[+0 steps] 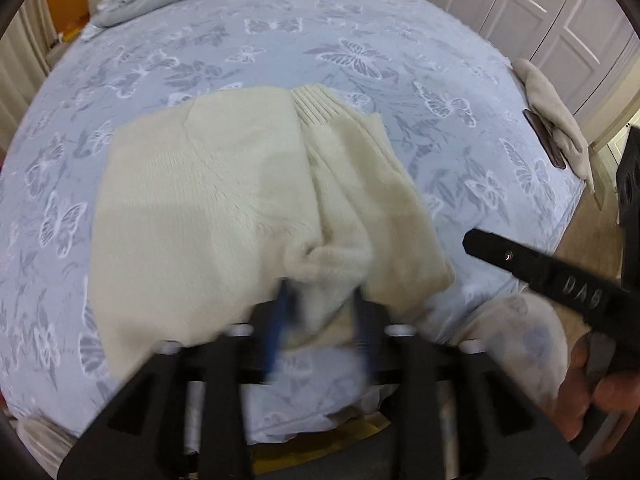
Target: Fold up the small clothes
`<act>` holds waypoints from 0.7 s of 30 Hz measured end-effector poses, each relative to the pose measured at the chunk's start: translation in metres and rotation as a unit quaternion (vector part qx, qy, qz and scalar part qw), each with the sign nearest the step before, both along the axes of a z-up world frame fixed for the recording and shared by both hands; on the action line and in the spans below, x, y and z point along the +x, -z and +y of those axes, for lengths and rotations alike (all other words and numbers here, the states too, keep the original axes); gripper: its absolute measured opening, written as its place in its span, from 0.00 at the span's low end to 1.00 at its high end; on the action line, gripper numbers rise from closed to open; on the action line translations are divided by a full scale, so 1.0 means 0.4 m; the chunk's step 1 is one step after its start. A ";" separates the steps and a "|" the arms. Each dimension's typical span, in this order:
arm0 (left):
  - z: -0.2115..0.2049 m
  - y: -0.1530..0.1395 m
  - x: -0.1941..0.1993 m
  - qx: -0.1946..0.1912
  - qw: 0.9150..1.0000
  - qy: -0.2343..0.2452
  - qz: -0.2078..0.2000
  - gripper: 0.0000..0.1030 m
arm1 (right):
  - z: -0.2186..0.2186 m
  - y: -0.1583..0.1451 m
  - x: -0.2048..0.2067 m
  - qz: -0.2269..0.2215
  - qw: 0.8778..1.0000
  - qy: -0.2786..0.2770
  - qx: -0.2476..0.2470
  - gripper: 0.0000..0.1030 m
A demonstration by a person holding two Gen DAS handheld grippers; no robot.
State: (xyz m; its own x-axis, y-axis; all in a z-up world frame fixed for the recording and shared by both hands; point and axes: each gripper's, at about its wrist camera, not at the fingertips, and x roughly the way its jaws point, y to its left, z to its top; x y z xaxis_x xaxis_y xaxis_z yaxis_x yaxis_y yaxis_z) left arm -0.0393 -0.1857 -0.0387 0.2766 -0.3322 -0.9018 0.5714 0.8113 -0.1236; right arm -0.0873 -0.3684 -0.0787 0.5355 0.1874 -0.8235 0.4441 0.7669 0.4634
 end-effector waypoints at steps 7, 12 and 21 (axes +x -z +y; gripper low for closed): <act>0.181 -0.035 -0.054 0.037 0.994 -0.039 -0.091 0.92 | 0.081 0.003 0.086 -0.030 0.995 -0.049 0.082 0.76; 0.278 0.048 -0.003 0.068 0.990 -0.110 -0.059 0.92 | 0.177 0.065 0.193 0.020 0.991 -0.080 0.105 0.76; 0.297 0.120 0.065 0.069 0.988 -0.138 -0.010 0.62 | 0.217 -0.197 0.187 -0.148 0.980 -0.112 0.071 0.18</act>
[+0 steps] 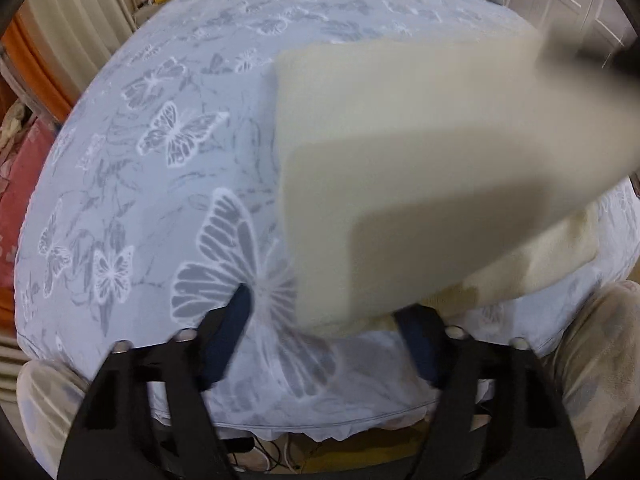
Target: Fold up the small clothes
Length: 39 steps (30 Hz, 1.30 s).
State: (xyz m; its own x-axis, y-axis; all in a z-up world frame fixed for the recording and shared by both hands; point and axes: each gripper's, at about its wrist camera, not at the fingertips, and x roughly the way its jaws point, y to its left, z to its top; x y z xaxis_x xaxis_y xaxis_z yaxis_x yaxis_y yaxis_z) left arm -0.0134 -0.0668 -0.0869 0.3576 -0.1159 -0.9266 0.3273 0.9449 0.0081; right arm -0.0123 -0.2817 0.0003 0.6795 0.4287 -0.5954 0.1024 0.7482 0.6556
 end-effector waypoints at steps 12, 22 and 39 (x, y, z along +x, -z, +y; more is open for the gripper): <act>-0.066 0.044 -0.006 -0.013 0.998 0.000 0.057 0.39 | -0.219 0.276 -0.129 0.165 0.981 0.096 -0.034 0.18; -0.070 0.022 -0.022 0.005 0.999 0.010 0.042 0.45 | -0.220 0.246 -0.134 0.186 0.977 0.093 -0.055 0.32; 0.076 -0.147 -0.037 -0.016 0.999 -0.024 -0.017 0.66 | 0.135 0.229 0.165 0.159 0.968 -0.085 -0.175 0.19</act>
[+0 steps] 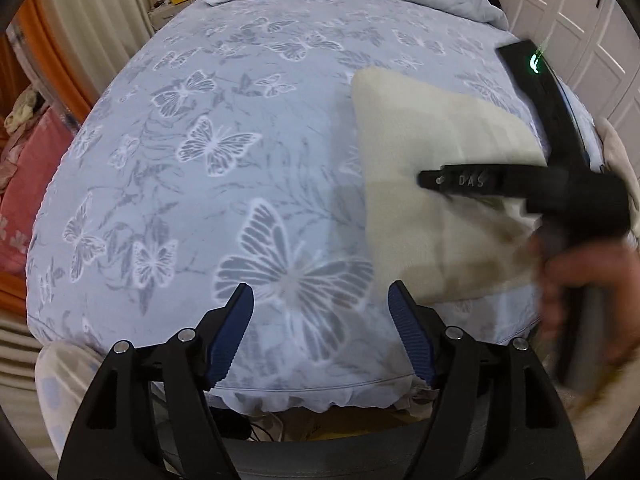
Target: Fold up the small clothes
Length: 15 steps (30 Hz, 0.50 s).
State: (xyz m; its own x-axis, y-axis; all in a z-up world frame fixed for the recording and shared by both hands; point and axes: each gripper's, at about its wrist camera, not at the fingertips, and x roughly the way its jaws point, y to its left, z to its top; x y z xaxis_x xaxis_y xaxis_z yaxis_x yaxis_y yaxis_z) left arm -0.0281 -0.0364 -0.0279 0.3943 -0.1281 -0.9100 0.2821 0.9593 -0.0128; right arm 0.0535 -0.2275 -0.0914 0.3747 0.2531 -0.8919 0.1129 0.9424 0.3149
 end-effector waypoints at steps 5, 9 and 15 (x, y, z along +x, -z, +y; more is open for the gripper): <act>0.029 0.001 0.004 -0.009 1.000 -0.013 0.006 0.70 | -0.080 -0.154 -0.137 -0.044 0.998 0.038 0.000 0.17; 0.015 0.016 0.006 -0.021 1.000 -0.008 0.016 0.70 | -0.170 -0.023 -0.239 0.061 0.993 0.093 -0.050 0.15; -0.047 0.017 -0.007 -0.022 0.999 0.015 0.024 0.71 | -0.252 -0.024 -0.321 0.049 0.987 0.150 0.032 0.10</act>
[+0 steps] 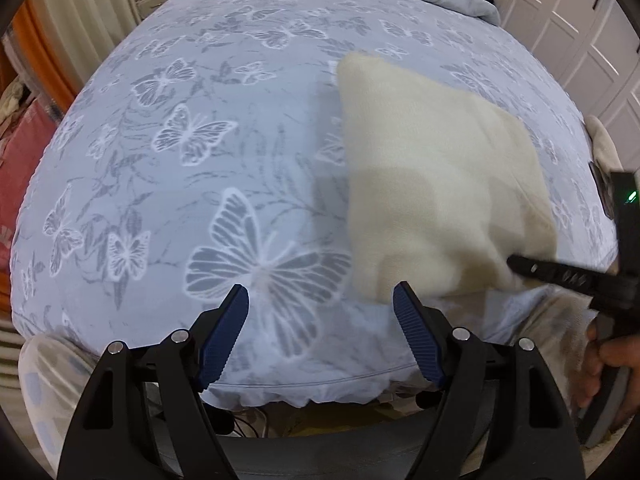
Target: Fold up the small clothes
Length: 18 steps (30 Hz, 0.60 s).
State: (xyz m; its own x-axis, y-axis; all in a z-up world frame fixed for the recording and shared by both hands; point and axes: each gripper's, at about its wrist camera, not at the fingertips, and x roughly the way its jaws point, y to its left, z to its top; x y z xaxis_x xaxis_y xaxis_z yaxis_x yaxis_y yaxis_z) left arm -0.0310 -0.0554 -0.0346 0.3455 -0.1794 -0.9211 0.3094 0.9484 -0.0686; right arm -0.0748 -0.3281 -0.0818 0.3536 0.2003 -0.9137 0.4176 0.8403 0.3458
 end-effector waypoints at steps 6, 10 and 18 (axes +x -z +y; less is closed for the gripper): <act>-0.045 -0.024 0.026 -0.042 0.999 0.000 0.008 0.85 | -0.087 -0.063 -0.039 -0.055 0.998 0.041 0.004 0.39; -0.083 -0.025 0.075 -0.075 0.996 -0.019 0.035 0.86 | -0.116 -0.040 0.002 -0.053 0.997 0.044 -0.039 0.59; -0.158 -0.058 0.084 -0.020 1.000 0.011 -0.012 0.86 | -0.060 -0.062 0.092 -0.102 0.994 -0.012 -0.040 0.13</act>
State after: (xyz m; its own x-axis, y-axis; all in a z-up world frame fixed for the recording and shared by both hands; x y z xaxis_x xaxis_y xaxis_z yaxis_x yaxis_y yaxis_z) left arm 0.0025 -0.1185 -0.0116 0.3631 -0.2237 -0.9045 0.3325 0.9379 -0.0985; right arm -0.0378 -0.3520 -0.0569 0.5286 0.1414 -0.8370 0.3249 0.8773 0.3534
